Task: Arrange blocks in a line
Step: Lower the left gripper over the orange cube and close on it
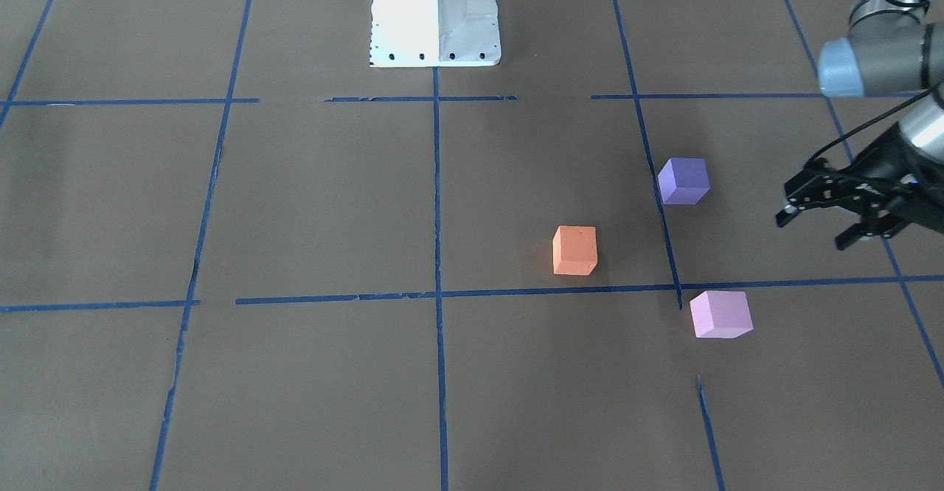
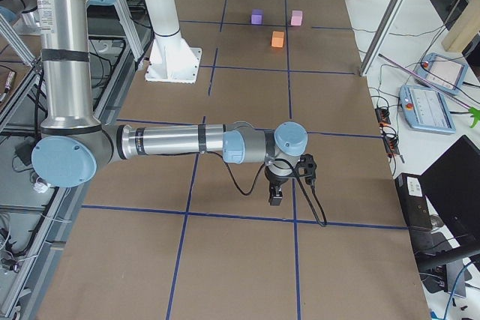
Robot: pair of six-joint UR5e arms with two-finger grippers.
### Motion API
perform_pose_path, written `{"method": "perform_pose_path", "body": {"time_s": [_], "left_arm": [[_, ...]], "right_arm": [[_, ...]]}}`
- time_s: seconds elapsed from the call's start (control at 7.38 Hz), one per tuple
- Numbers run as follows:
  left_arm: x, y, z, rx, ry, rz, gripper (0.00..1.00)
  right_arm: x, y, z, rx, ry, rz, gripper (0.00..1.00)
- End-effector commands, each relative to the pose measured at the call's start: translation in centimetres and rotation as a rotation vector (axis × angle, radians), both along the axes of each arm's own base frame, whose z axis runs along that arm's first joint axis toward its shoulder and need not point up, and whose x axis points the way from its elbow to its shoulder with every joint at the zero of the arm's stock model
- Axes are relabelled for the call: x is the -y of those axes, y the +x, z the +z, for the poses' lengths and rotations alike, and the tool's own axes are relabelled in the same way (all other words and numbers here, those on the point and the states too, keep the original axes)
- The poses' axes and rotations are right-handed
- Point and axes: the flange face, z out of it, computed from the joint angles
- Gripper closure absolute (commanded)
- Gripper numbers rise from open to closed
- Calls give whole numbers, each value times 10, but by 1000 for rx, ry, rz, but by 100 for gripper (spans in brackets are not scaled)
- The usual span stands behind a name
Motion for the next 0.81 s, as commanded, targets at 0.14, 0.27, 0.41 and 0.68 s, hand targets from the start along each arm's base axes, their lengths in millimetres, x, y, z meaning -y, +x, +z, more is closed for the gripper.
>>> {"method": "perform_pose_path", "body": {"time_s": [0.14, 0.27, 0.41, 0.68], "left_arm": [[-15, 188, -110, 61, -186, -62, 0], [-25, 213, -104, 76, -221, -68, 1], [-32, 230, -100, 78, -262, -69, 1], [-28, 256, -95, 116, -260, -117, 1]], "right_arm": [[0, 0, 0, 0, -1, 0, 0], [0, 0, 0, 0, -1, 0, 0], [0, 0, 0, 0, 1, 0, 0], [0, 0, 0, 0, -1, 0, 0]]}}
